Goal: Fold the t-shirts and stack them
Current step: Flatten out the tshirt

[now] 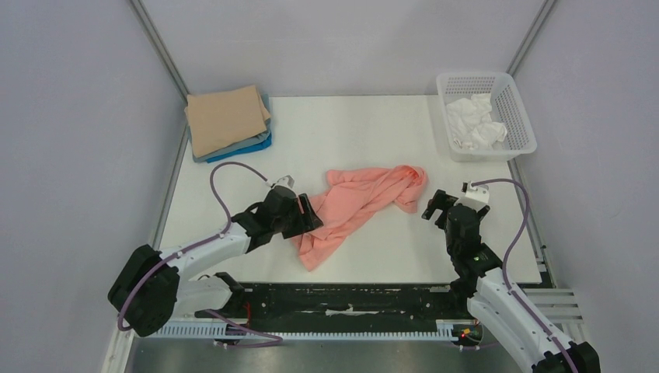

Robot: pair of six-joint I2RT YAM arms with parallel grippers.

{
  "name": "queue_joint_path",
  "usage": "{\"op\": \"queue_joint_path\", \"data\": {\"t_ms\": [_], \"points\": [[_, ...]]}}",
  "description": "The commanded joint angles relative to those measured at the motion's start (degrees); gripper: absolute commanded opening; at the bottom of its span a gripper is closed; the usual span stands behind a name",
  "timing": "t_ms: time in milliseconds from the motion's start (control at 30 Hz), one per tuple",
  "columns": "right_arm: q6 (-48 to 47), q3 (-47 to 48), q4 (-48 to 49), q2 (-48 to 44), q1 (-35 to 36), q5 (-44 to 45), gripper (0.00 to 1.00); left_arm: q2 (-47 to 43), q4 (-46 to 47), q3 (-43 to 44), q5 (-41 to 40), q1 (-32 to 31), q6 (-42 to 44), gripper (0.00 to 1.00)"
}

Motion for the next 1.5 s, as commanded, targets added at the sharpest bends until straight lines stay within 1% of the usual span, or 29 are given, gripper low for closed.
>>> {"op": "queue_joint_path", "data": {"t_ms": [0,67,167,300,400,467,533,600,700,800,867,900,1000,1067,1133,1333,1467], "points": [[0.06,-0.45,0.80,-0.49,-0.14,1.35,0.98,3.85,2.31,3.05,-0.59,-0.49,1.28,0.66],[0.01,-0.39,0.80,-0.40,-0.07,1.39,0.98,4.78,2.48,3.63,-0.70,-0.76,1.94,0.64],[-0.01,-0.38,0.81,-0.35,-0.06,1.39,0.98,4.40,-1.30,5.23,-4.42,-1.05,2.83,0.64],[-0.11,-0.30,0.79,-0.75,-0.06,1.15,0.98,0.42,-11.05,7.56,-12.36,-1.10,3.18,0.65],[0.05,-0.55,0.69,-0.91,-0.07,1.44,0.98,-2.61,-12.83,7.03,-14.39,-1.05,3.24,0.66],[0.27,-0.40,0.55,-0.93,-0.13,1.54,0.98,-3.62,-12.39,7.02,-13.77,-1.05,3.60,0.66],[0.36,-0.49,0.59,-0.91,-0.11,1.58,0.98,-3.32,-9.73,6.66,-11.21,-1.05,4.12,0.66],[0.34,-0.50,0.63,-0.89,-0.07,1.71,0.98,-1.71,-6.71,6.17,-8.36,-1.07,4.61,0.66],[0.35,-0.56,0.59,-0.67,-0.09,1.78,0.98,2.23,-4.35,6.57,-6.28,-1.07,4.77,0.66],[0.29,-0.56,0.60,-0.40,-0.09,1.90,0.98,5.30,-2.24,7.01,-4.52,-1.05,5.14,0.64],[0.24,-0.62,0.65,-0.20,-0.06,1.87,0.98,6.51,-0.70,6.82,-3.65,-1.05,5.14,0.60],[0.19,-0.65,0.67,-0.19,-0.11,1.98,0.98,6.79,0.29,6.75,-2.81,-1.05,5.22,0.57],[0.14,-0.61,0.76,-0.05,-0.05,2.01,0.98,7.28,3.05,6.17,-0.74,-1.05,5.24,0.55],[0.11,-0.67,0.96,0.04,-0.11,2.03,0.98,7.40,3.99,6.18,-0.25,-1.14,5.35,0.52],[0.07,-0.69,1.07,0.12,-0.10,2.13,0.98,7.30,4.12,6.22,-0.25,-1.14,5.66,0.52],[0.11,-0.78,1.42,0.79,-0.06,2.20,0.98,7.01,5.59,6.46,3.32,-1.66,7.30,0.51],[0.02,-0.71,1.51,1.14,-0.08,2.21,0.98,9.28,6.34,7.74,4.38,-2.18,8.29,0.51]]}}
